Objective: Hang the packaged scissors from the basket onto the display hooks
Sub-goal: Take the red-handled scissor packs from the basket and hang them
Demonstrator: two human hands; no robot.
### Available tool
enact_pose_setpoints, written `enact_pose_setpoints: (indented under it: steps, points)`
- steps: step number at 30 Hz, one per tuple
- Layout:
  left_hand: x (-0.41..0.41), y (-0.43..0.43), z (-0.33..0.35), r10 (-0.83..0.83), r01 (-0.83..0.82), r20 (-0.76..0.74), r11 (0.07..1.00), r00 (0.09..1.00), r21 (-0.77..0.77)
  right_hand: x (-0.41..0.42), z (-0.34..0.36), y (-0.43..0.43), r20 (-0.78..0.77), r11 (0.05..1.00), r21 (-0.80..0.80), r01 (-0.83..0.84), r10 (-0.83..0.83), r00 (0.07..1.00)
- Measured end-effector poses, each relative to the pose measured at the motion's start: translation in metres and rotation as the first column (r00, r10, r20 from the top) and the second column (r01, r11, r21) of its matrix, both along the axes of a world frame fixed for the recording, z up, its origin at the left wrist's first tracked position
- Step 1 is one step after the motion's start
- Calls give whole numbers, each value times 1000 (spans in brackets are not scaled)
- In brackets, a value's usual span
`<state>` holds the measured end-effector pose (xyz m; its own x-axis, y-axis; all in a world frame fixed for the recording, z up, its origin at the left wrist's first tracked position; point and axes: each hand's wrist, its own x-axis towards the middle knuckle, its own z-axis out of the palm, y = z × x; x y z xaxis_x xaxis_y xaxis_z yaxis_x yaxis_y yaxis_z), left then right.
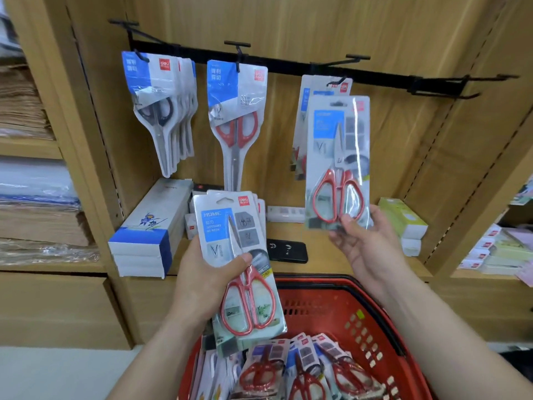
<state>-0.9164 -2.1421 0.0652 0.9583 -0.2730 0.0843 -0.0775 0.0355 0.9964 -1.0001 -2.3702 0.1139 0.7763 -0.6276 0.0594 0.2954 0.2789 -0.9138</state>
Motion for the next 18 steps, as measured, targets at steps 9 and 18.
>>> enact_pose_setpoints:
  steps: [9,18]
  points:
    - [0,-2,2,-18,18,-4,1000,1000,-21,29,41,-25,41,997,-45,62,-60,997]
    - [2,-2,1,-12,12,15,1000,1000,-7,45,24,-28,-52,968,-194,162,-175,983]
